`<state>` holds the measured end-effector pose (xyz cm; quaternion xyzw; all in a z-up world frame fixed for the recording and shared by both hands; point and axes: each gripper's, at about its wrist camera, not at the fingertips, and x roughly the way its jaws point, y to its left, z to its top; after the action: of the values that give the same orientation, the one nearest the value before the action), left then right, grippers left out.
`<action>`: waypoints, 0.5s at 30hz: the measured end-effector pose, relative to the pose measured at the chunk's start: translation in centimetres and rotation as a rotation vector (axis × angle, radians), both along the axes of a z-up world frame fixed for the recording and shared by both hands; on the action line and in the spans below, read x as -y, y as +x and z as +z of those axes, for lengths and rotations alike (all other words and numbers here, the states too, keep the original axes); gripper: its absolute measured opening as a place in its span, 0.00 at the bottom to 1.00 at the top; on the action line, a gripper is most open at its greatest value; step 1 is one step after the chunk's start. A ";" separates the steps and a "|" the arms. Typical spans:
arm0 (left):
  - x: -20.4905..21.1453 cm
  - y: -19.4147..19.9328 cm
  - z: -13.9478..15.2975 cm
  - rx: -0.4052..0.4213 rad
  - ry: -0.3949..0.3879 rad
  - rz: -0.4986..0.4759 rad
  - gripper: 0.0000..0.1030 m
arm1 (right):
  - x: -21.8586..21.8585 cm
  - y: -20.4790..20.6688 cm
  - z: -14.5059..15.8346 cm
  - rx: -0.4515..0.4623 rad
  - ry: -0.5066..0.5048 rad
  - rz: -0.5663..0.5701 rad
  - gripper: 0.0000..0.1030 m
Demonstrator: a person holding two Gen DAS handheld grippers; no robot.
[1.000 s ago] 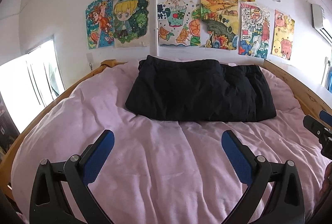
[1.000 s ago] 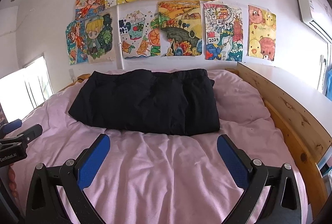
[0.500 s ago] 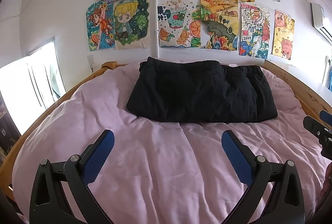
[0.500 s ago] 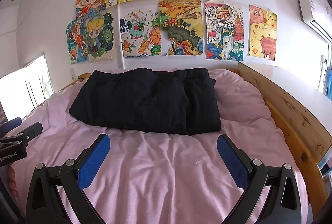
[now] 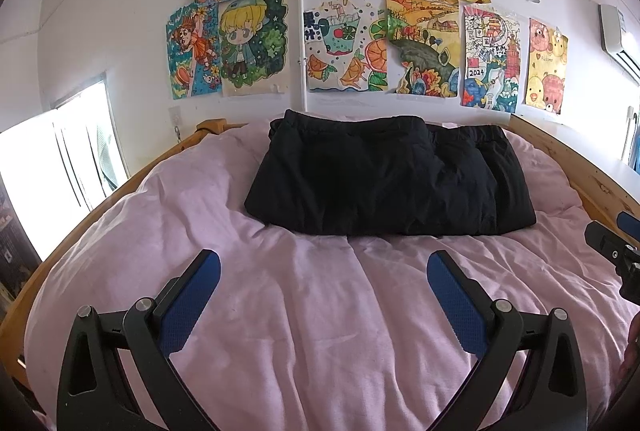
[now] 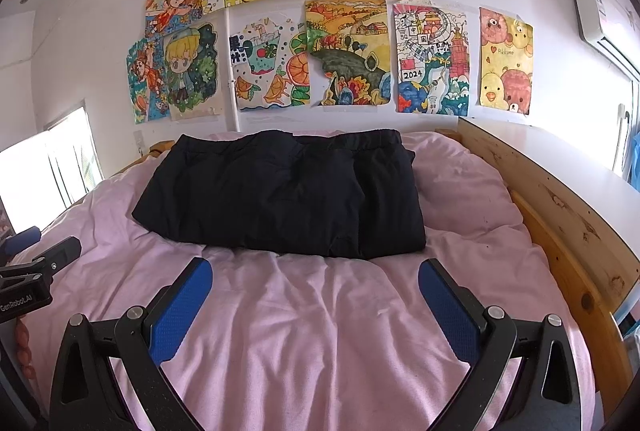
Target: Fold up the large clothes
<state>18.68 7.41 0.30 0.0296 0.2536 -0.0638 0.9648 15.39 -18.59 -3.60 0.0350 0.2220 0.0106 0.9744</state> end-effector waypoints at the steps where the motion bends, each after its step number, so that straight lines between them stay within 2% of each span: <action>1: 0.0 0.0 0.0 0.000 0.001 0.000 0.99 | 0.0 0.0 0.0 0.000 0.000 0.000 1.00; 15: -0.1 0.0 0.0 0.001 0.001 -0.002 0.99 | 0.0 0.1 0.0 -0.001 0.000 0.000 1.00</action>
<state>18.70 7.47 0.28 0.0304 0.2531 -0.0644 0.9648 15.45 -18.64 -3.57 0.0352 0.2223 0.0107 0.9743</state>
